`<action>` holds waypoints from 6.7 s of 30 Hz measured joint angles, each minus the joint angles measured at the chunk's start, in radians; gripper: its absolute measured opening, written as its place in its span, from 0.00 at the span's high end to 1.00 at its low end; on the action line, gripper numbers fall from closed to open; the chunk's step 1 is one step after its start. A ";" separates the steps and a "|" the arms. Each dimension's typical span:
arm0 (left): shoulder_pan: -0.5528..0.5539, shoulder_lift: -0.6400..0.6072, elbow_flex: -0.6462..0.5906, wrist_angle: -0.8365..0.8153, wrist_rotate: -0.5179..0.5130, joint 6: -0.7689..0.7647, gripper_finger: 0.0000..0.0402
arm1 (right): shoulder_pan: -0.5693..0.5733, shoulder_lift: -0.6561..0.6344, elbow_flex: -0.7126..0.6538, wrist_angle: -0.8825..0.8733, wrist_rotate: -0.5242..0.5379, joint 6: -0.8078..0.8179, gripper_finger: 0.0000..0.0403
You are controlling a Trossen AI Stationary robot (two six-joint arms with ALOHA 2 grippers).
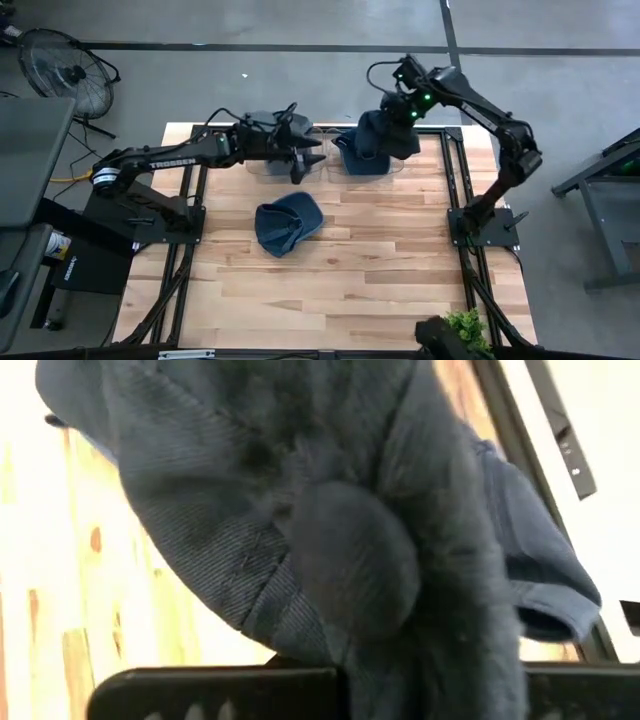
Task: Pick & Place hat
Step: Put the dark blue cap into the right transparent bin
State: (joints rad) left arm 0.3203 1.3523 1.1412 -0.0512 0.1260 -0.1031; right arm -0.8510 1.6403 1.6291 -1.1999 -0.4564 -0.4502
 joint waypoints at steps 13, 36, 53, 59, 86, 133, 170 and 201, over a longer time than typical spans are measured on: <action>0.001 0.002 -0.001 -0.058 0.091 -0.026 0.47 | 0.000 0.076 0.000 0.106 -0.016 -0.046 1.00; 0.014 -0.362 -0.348 0.136 0.019 -0.184 0.47 | 0.025 0.390 0.582 -0.257 -0.045 -0.054 1.00; 0.013 -0.448 -0.581 0.402 0.025 -0.358 0.47 | 0.010 0.441 0.509 -0.300 -0.111 -0.063 1.00; 0.013 -0.448 -0.584 0.407 0.021 -0.359 0.47 | 0.014 0.441 0.389 -0.240 -0.113 -0.063 1.00; 0.013 -0.447 -0.583 0.401 -0.005 -0.378 0.47 | 0.039 0.439 0.147 0.087 0.029 -0.004 0.99; 0.013 -0.447 -0.583 0.385 -0.014 -0.381 0.47 | 0.135 0.440 0.026 0.205 0.304 -0.074 0.87; 0.013 -0.447 -0.583 0.385 -0.015 -0.375 0.47 | 0.281 0.176 0.027 0.171 0.514 -0.041 0.38; 0.011 -0.447 -0.582 0.318 -0.031 -0.451 0.47 | 0.520 0.002 0.026 0.259 0.164 0.215 0.38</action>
State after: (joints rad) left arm 0.3309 0.9054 0.5591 0.2666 0.0953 -0.5538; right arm -0.3311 1.6421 1.6550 -0.9409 -0.2928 -0.2356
